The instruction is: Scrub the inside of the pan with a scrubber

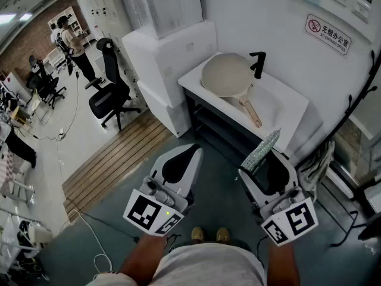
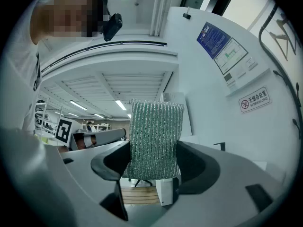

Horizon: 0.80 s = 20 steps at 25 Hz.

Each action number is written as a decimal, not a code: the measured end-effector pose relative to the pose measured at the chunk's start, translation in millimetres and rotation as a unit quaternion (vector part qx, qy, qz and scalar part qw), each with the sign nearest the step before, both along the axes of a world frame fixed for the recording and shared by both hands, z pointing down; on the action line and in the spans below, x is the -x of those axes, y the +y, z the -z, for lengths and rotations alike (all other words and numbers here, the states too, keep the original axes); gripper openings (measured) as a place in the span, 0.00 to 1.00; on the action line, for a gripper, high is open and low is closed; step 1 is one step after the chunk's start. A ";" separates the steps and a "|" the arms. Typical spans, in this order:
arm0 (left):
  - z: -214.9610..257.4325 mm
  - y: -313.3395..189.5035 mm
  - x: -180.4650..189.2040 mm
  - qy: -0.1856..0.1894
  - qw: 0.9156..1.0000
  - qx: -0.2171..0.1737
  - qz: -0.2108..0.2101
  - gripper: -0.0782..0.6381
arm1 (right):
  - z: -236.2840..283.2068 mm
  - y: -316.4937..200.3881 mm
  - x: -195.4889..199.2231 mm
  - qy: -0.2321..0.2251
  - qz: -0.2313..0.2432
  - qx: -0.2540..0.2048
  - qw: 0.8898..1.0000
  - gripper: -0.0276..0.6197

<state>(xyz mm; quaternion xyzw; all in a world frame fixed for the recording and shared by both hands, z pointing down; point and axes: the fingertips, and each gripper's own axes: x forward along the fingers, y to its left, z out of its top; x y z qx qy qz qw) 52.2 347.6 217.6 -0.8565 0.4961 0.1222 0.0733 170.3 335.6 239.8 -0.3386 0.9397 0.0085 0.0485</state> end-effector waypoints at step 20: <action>-4.4 -0.4 34.0 0.011 1.000 -0.001 0.010 0.13 | -2.0 -6.2 23.4 -0.017 0.003 0.016 1.000 0.51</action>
